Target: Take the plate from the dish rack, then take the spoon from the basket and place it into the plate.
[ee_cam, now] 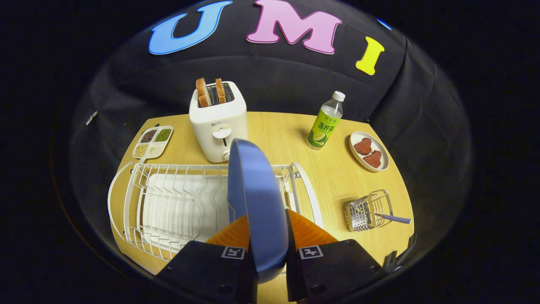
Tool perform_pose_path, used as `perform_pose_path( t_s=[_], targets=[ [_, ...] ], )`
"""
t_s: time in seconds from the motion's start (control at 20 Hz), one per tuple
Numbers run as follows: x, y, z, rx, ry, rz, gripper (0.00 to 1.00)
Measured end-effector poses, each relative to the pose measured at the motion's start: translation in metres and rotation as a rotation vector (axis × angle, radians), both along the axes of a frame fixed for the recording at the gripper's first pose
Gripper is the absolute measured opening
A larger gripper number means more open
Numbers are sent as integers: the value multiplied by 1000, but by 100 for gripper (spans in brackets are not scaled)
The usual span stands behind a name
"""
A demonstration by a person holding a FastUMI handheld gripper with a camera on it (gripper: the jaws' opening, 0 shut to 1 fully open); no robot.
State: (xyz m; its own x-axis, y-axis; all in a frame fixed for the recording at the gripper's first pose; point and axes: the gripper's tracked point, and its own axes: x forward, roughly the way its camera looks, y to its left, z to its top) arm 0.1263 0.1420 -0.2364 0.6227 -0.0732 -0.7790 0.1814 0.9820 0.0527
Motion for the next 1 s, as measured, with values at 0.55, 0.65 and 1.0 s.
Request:
perform_pose_path(
  t_s=[0.55, 0.65, 1.0],
  targets=[
    [-25, -37, 46, 238, -97, -54, 31],
    [-40, -41, 50, 270, -101, -28, 31],
    [-109, -56, 47, 342, -92, 57, 31]
  ],
)
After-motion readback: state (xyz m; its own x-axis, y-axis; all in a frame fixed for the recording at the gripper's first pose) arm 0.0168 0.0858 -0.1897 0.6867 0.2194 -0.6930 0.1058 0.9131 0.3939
